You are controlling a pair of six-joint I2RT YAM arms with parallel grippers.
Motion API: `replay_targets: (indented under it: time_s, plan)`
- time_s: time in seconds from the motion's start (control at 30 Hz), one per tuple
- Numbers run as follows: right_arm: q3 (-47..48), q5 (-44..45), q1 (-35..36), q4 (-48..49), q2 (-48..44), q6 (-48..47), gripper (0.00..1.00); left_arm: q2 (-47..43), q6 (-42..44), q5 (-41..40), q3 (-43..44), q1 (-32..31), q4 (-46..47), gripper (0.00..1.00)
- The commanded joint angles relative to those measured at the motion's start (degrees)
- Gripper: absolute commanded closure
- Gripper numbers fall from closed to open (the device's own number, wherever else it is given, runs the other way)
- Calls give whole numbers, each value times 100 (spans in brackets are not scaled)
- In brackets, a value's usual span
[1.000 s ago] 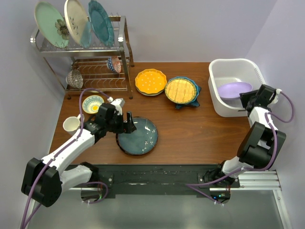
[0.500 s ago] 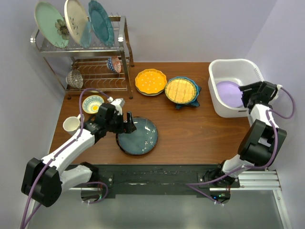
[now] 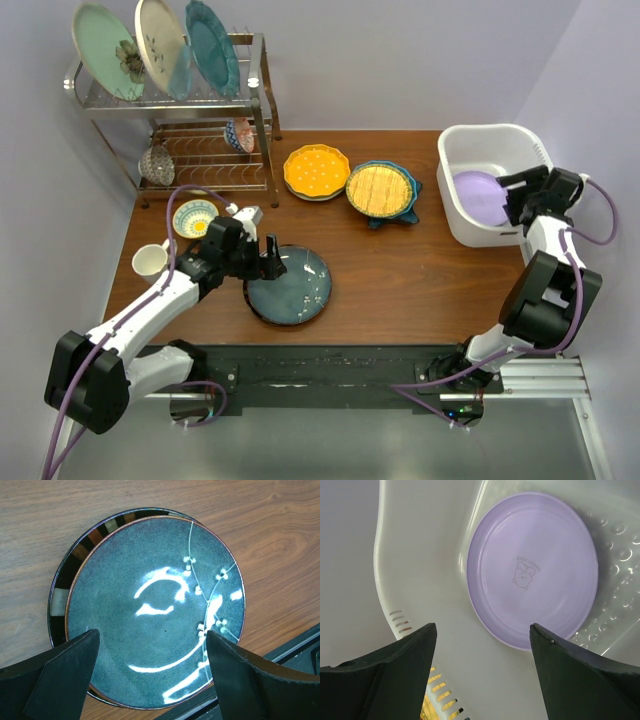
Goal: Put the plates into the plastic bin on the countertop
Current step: Place the plate in the plastic bin, then pick up the plate at the center of the board.
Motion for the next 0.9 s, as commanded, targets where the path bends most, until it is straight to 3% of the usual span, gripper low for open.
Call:
replay_targets:
  time_s: [0.0, 0.57, 0.87]
  plan:
    - [308, -317, 118, -73, -307, -110, 21, -126, 108, -11, -5, -23, 140, 8]
    - [1380, -150, 1120, -986, -930, -909, 20, -205, 81, -152, 65, -23, 8, 8]
    - [1556, -150, 1989, -1548, -1458, -1357, 20, -188, 20, -240, 82, -23, -71, 8]
